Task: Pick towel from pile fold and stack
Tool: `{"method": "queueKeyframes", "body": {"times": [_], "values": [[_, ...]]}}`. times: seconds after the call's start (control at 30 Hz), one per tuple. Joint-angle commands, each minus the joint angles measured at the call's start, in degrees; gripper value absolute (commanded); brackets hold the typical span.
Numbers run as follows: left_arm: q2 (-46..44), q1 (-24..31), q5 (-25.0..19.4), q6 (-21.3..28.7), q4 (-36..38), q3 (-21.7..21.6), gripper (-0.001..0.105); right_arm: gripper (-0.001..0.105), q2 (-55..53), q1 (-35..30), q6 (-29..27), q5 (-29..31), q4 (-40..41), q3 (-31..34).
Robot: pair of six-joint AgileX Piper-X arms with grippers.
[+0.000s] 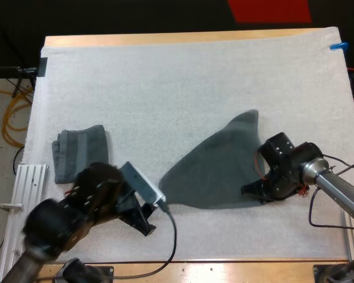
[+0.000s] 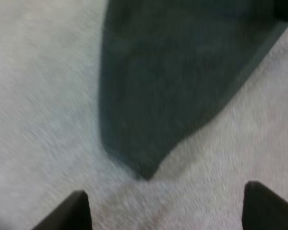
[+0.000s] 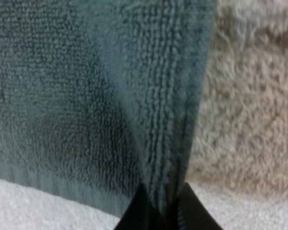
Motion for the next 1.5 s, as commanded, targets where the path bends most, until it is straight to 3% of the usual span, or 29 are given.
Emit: {"method": "queueKeyframes", "body": {"times": [0.0, 0.1, 0.27, 0.6, 0.73, 1.0, 1.13, 1.2, 1.33, 1.47], "values": [[1.2, -0.1, 1.4, 0.3, -0.5, 0.9, 0.062, 0.000, -0.7, 0.0, -0.7, 0.6, 0.6, 0.4], [4.5, -0.1, 3.1, -0.6, -3.4, 3.4, 0.062, 0.000, -0.8, 0.0, -0.7, 2.1, 0.2, 1.0], [12.9, -0.1, 3.0, -6.6, -10.0, 6.6, 0.062, 0.000, -0.8, 0.0, -0.7, 2.2, -1.1, 1.0], [30.1, -0.1, 3.0, -8.8, -10.6, 6.6, 0.062, 0.000, -0.8, 0.0, -0.7, 2.2, -1.5, 1.0], [35.6, -0.1, 3.2, -9.1, -15.1, 6.6, 0.062, 0.000, -0.8, 0.0, -0.7, 2.2, -1.8, 1.0], [43.3, -0.1, 8.3, -9.2, -18.4, 6.6, 0.060, 0.000, -0.8, 0.0, -0.7, 2.2, -1.9, 1.0], [44.8, -0.1, 8.3, -10.8, -20.3, 6.6, 0.047, 0.000, -0.8, 0.0, -0.7, 2.2, -1.9, 1.0], [44.8, -0.1, 8.3, -11.6, -20.9, 6.6, 0.035, 0.000, -0.8, 0.0, -0.7, 2.2, -1.9, 1.0], [44.7, -0.1, 8.3, -11.9, -21.2, 6.6, 0.001, 0.000, -0.8, 0.0, -0.7, 2.2, -1.9, 1.0], [42.0, -0.1, 8.3, -11.9, -19.3, 6.6, 0.000, 0.000, -2.8, 0.0, -2.1, 2.2, -3.0, 1.0]]}}
